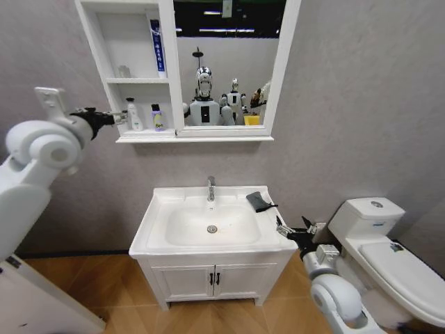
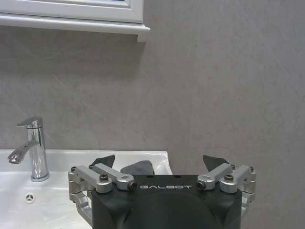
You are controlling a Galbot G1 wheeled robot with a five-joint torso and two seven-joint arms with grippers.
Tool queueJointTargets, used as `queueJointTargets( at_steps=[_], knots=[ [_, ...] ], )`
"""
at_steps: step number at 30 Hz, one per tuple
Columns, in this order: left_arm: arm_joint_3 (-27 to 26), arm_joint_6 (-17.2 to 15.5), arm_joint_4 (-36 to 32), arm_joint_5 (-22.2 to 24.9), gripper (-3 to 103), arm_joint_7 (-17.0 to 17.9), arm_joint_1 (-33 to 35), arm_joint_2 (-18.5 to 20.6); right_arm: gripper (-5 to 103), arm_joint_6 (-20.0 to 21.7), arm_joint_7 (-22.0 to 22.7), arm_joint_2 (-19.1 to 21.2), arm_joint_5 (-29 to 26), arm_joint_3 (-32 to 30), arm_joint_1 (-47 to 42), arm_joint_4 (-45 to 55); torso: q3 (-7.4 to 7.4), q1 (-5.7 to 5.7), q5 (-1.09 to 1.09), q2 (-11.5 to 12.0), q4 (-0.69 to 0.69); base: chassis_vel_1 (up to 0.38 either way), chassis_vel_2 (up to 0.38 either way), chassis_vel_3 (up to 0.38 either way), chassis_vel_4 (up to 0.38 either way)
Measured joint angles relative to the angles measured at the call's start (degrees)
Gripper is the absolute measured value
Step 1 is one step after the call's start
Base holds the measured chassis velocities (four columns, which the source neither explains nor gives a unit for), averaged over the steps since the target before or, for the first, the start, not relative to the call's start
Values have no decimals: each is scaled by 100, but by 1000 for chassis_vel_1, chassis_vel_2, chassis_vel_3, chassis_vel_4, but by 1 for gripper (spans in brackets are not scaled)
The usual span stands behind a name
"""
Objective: Move facial cleanser and shampoo from washbasin to cabinet, then wipe washbasin with towel.
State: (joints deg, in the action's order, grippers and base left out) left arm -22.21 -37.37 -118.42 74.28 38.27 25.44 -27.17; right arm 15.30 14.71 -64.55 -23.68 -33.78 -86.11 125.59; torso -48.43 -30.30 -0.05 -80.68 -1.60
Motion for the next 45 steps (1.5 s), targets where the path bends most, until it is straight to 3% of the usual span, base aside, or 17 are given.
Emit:
queueJointTargets(
  at_steps=[2,3,5,6,7,10,11,13,14,16,17,19,21,23,26,31,45],
  knots=[
    [-1003,104,-413,-352,100,-168,1519,-299,100,30,12,93,-23,10,-7,90,-1,-1,5,0,-1,0,0,0,0],
    [-1003,104,-413,-352,100,-168,1519,-299,100,30,12,93,-23,10,-7,90,-1,-1,5,0,-1,0,0,0,0],
    [-1746,275,-679,-990,100,-562,2763,-709,100,33,29,181,-59,-33,-27,125,-1,-2,5,1,-1,0,0,0,0],
    [-2169,435,-825,-1573,100,-925,3567,-1091,100,33,44,241,-100,-82,-43,150,-1,-1,5,1,1,0,0,0,0],
    [-2169,435,-825,-1573,100,-925,3567,-1091,100,33,44,241,-100,-82,-43,150,-1,-1,5,1,1,0,0,0,0],
    [-2688,952,-1072,-2802,100,-1642,5221,-2245,100,33,94,354,-195,-156,-53,187,-1,-1,6,1,4,0,0,0,0],
    [-2688,952,-1072,-2802,100,-1642,5221,-2245,100,33,94,354,-195,-156,-53,187,-1,-1,6,1,4,0,0,0,0],
    [-2837,1430,-1182,-3466,100,-2118,5968,-2897,100,33,108,373,-219,-162,-45,195,-1,0,4,1,3,0,0,0,0],
    [-2837,1430,-1182,-3466,100,-2118,5968,-2897,100,33,108,373,-219,-162,-45,195,-1,0,4,1,3,0,0,0,0],
    [-2939,1770,-1245,-3904,100,-2590,6330,-3271,100,33,110,368,-220,-162,-42,196,-1,0,2,1,1,0,0,0,0],
    [-2939,1770,-1245,-3904,100,-2590,6330,-3271,100,33,110,368,-220,-162,-42,196,-1,0,2,1,1,0,0,0,0],
    [-2984,2108,-1312,-4249,100,-2955,6647,-3617,100,32,115,337,-213,-162,-44,201,-1,-1,2,1,1,0,0,0,0],
    [-2991,2201,-1345,-4333,100,-3054,6753,-3744,100,31,117,327,-208,-165,-48,206,-1,-1,2,1,0,0,0,0,0],
    [-3054,2490,-1507,-4554,100,-3373,7117,-4185,100,23,129,311,-151,-186,-67,224,-1,-1,2,1,1,0,0,0,0],
    [-3161,2678,-1631,-4724,100,-3534,7408,-4517,100,-14,170,288,-18,-210,-96,258,-1,-1,2,1,2,0,0,0,0],
    [-3408,2760,-1649,-4954,100,-3640,7681,-4821,100,-48,284,152,196,-223,-226,416,-1,-2,4,1,2,0,0,0,0],
    [-3571,2817,-1865,-4844,100,-3678,8284,-5129,100,-63,385,13,219,-324,-328,500,-1,-1,4,2,2,0,0,0,0]
  ],
)
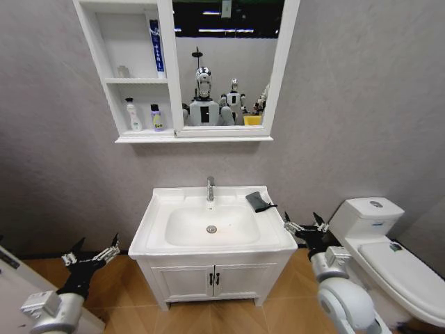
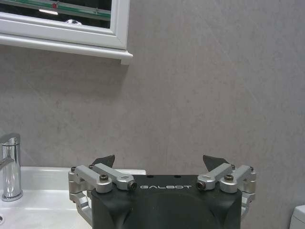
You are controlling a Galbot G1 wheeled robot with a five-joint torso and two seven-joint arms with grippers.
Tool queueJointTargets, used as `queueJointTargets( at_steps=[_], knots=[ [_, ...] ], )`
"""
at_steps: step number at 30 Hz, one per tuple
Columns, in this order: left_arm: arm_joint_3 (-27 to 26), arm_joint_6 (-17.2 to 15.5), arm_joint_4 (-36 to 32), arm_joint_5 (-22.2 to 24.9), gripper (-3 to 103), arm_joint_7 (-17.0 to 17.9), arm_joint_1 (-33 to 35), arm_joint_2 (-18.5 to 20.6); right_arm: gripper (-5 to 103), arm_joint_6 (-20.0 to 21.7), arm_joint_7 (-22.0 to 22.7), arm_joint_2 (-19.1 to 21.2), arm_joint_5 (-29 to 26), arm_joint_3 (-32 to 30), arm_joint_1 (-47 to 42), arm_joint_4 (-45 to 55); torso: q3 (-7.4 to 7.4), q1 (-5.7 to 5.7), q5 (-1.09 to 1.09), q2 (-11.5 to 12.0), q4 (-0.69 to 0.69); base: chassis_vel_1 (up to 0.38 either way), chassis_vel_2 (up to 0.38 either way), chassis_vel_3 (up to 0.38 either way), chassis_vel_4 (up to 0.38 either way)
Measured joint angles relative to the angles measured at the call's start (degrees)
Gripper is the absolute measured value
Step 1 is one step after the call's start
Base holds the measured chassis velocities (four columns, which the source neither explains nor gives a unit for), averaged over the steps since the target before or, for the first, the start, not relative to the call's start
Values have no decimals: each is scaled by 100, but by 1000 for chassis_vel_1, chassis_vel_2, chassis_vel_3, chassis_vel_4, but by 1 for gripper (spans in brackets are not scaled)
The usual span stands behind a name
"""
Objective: Move facial cleanser and shampoo from washbasin to cabinet, then wipe washbasin with towel.
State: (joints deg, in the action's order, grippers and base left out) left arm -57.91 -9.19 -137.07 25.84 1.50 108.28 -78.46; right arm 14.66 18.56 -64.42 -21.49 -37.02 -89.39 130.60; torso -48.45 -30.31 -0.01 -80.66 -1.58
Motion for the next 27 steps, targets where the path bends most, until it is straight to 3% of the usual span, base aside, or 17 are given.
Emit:
queueJointTargets(
  at_steps=[27],
  knots=[
    [7,-8,34,-20,100,75,-37,15,100,176,-42,-68,-103,-22,23,35,0,0,0,0,-1,0,0,0,0]
  ],
)
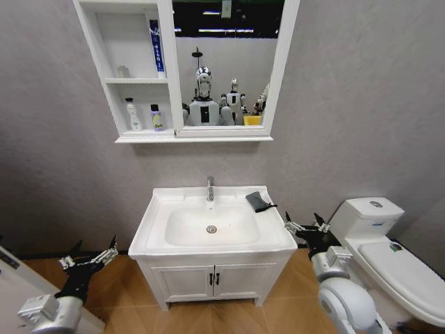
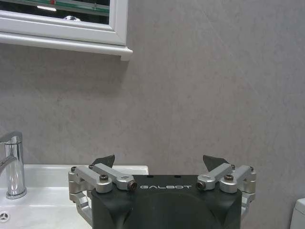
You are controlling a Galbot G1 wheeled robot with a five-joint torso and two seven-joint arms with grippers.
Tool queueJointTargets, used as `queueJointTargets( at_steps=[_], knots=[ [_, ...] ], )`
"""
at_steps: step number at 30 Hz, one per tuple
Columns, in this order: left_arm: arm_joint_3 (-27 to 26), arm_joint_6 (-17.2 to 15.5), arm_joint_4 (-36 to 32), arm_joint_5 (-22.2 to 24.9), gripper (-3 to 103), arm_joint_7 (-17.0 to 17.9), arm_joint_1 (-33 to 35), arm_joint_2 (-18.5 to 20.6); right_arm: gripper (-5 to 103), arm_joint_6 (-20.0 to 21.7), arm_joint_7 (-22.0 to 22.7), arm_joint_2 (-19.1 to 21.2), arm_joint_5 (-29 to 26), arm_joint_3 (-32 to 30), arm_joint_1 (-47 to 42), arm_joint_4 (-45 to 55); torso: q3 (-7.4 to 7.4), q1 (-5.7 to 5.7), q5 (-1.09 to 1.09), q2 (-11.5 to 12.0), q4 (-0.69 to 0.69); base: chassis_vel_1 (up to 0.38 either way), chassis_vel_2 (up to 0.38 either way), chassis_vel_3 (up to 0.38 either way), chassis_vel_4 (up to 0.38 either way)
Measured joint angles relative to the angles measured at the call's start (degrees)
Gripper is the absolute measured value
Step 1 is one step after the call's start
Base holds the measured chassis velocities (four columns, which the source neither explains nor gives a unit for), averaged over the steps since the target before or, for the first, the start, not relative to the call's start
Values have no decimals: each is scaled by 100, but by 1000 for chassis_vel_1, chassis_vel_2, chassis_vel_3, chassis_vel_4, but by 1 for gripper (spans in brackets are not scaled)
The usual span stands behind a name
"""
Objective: Move facial cleanser and shampoo from washbasin to cabinet, then wipe washbasin with towel.
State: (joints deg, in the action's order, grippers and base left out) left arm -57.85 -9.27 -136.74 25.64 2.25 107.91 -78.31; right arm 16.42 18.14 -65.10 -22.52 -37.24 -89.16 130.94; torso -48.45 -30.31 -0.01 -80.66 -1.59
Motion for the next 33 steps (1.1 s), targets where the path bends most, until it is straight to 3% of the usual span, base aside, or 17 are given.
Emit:
queueJointTargets(
  at_steps=[14,20,26,28,33],
  knots=[
    [4,-6,2,4,100,3,-2,5,100,-9,-62,-1,13,29,-24,-27,-1,0,0,0,0,-75,72,81,-77],
    [4,-7,3,4,100,4,-3,5,100,-218,-143,-4,59,73,-14,-127,-2,-6,-2,3,2,-156,163,184,-192],
    [5,-7,3,5,100,4,-3,6,100,168,-7,260,-336,101,171,-302,-1,-2,1,2,-2,-50,47,2,-20],
    [5,-7,3,5,100,3,-2,6,100,598,119,534,-795,132,326,-425,1,3,0,0,-1,53,-24,-43,9],
    [5,-7,3,5,100,3,-2,6,100,883,86,1042,-1249,219,756,-910,1,4,-1,-1,0,21,-11,-14,12]
  ],
)
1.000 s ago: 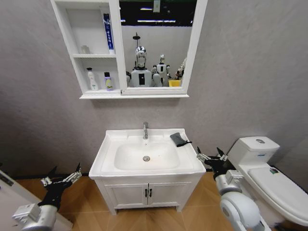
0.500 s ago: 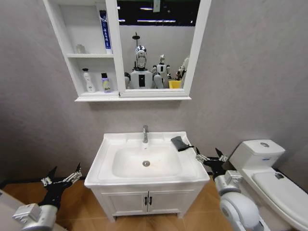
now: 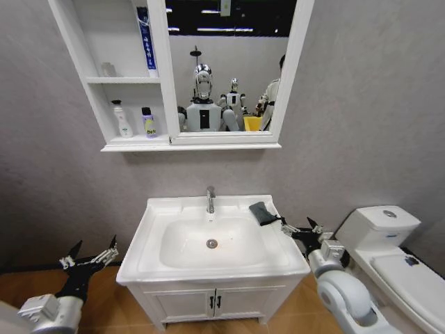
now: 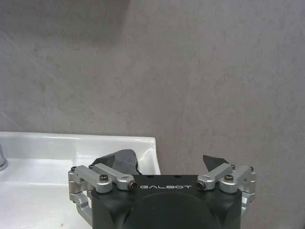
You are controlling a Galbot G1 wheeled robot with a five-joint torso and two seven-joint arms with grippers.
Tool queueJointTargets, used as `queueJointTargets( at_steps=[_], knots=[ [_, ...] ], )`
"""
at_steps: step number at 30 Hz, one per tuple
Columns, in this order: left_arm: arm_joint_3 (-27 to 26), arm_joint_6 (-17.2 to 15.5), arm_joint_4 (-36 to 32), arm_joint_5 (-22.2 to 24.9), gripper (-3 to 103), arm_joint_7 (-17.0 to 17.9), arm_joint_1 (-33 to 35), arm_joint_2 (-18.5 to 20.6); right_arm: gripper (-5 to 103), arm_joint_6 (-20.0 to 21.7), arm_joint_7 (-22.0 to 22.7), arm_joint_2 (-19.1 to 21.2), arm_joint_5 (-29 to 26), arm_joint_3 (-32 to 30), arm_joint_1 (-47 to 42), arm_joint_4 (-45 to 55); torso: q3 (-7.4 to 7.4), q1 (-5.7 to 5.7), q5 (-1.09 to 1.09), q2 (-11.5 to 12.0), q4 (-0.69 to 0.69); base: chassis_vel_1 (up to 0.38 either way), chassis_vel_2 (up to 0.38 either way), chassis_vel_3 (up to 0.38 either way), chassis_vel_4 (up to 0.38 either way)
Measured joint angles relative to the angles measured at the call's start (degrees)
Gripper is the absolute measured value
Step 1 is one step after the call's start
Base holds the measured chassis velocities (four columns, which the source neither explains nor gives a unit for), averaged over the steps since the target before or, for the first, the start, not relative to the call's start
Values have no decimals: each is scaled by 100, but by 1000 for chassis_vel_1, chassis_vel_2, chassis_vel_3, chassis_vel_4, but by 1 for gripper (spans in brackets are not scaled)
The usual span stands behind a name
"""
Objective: Move facial cleanser and shampoo from washbasin to cabinet, then wipe washbasin with towel.
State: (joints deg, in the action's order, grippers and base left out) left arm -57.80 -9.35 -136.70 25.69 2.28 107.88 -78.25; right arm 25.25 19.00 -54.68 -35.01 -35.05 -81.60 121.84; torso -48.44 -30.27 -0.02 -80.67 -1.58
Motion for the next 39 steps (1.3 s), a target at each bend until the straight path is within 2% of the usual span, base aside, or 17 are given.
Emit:
queueJointTargets(
  at_steps=[6,10,14,19,22,25,34,39],
  knots=[
    [0,-1,0,0,100,-1,0,0,100,397,-123,505,-876,311,935,-929,-2,-5,0,2,0,0,0,0,0],
    [0,-1,0,0,100,0,0,0,100,533,-283,689,-1202,547,1482,-1325,-2,-5,0,2,0,0,0,0,0],
    [0,-1,0,0,100,0,0,0,100,589,-569,866,-1256,951,2087,-1754,-2,-5,1,2,0,0,0,0,0],
    [0,-1,0,0,100,0,0,0,100,725,-655,930,-1326,1372,2514,-2079,-1,-5,1,2,0,0,0,0,0],
    [0,0,0,0,100,0,0,0,100,811,-757,981,-1287,1953,3009,-2588,-2,-5,1,2,-1,0,0,0,0],
    [0,0,0,0,100,0,0,0,100,830,-800,982,-1266,2238,3282,-2855,-2,-5,0,2,0,0,0,0,0],
    [0,0,0,0,100,0,0,0,102,794,-941,862,-1248,2904,4053,-3358,-1,-5,2,2,0,0,0,0,0],
    [0,0,0,0,100,-1,0,0,96,848,-855,665,-1281,3289,4463,-3685,-1,-4,2,2,1,0,0,0,0]
  ],
)
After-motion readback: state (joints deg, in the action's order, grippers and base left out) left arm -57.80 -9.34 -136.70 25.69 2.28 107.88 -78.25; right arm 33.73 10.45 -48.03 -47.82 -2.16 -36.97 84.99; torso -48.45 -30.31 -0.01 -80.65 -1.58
